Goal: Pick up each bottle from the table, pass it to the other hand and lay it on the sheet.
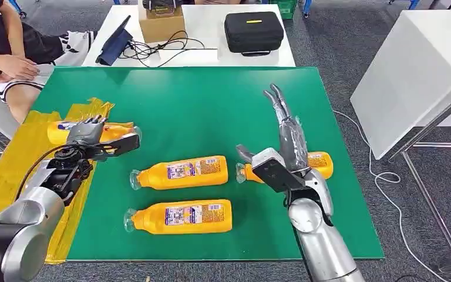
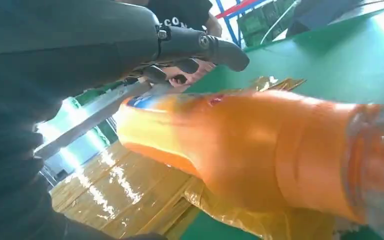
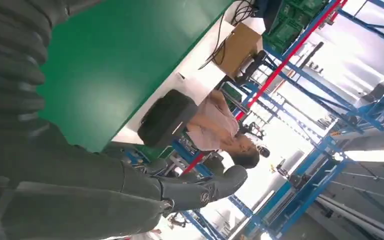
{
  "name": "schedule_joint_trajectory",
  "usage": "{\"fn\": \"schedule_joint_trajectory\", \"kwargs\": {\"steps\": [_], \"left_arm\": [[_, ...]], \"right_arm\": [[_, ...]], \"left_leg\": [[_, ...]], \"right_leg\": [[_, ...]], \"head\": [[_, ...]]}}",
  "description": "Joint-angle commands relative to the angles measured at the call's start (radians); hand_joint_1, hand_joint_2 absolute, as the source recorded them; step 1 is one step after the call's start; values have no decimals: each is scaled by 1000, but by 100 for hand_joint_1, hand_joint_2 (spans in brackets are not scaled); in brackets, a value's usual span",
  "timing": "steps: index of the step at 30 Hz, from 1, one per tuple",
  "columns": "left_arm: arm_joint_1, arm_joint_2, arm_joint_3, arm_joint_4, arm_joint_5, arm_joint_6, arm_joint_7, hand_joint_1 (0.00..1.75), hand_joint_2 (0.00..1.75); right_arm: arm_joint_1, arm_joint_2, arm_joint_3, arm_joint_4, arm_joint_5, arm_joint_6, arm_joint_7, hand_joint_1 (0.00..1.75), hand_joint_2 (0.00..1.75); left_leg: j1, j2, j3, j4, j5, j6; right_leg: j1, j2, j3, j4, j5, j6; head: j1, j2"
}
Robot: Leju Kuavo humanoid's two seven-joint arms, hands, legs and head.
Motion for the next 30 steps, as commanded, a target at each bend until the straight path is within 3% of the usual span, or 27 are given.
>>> {"fn": "schedule_joint_trajectory", "kwargs": {"steps": [1, 8, 15, 16, 18, 20, 23, 25, 26, 30], "left_arm": [[-52, -9, 41, 65, 0, -12, -21, 0, 175], [-37, -75, 166, -67, 186, 133, -252, 0, 175], [-19, -73, 160, -103, 193, 112, -244, 0, 175], [-9, -79, 175, -129, 231, 137, -286, 0, 175], [21, -123, 254, -256, 465, 133, -439, 0, 175], [116, -158, 277, -521, 743, 9, -517, 0, 175], [265, -171, 258, -740, 983, -81, -521, 0, 175], [285, -170, 238, -778, 1001, -81, -518, 0, 175], [288, -184, 240, -803, 1019, -61, -520, 0, 175], [284, -190, 231, -813, 1018, -54, -512, 0, 175]], "right_arm": [[-42, -3, -26, 67, -5, 2, -1, 0, 175], [-23, -19, -37, 56, -5, -5, 1, 0, 175], [-17, -19, -38, 43, -5, -5, 2, 0, 175], [-17, -20, -37, 42, 0, -8, 2, 0, 175], [-6, -27, -40, 25, 33, -43, 2, 0, 175], [10, -35, -41, 8, 68, -78, -3, 0, 175], [33, -46, -46, 34, 164, -154, 7, 0, 175], [33, -56, -46, 29, 243, -190, 35, 0, 175], [29, -66, -45, 20, 367, -223, 95, 0, 175], [30, -66, -47, 6, 376, -219, 103, 0, 175]], "left_leg": [[1, 1, 4, 0, -2, -1], [1, -1, 4, 1, -2, -1], [0, 1, 5, 0, -2, -1], [0, 1, 3, 0, -1, -1], [0, 0, 4, 0, -1, -1], [1, -2, 3, 0, -1, -1], [0, 0, 5, -1, -3, 0], [0, 3, 10, -2, -4, 0], [-1, 3, 3, -1, -2, 0], [0, 0, 4, 1, -3, -1]], "right_leg": [[1, -1, 5, 0, -2, 0], [1, -3, 6, -1, -2, 1], [0, -1, 5, -1, -2, 0], [0, -1, 3, -1, -1, 0], [0, -2, 4, -1, -2, 0], [1, -4, 4, -1, -2, 0], [0, -2, 6, -2, -2, 1], [0, 1, 10, -4, -3, 1], [0, 1, 3, -2, -1, 1], [1, -2, 4, -1, -3, 1]], "head": [[0, 0], [0, 0], [0, 0], [0, 0], [0, 0], [0, 0], [0, 0], [0, 0], [0, 0], [0, 0]]}}
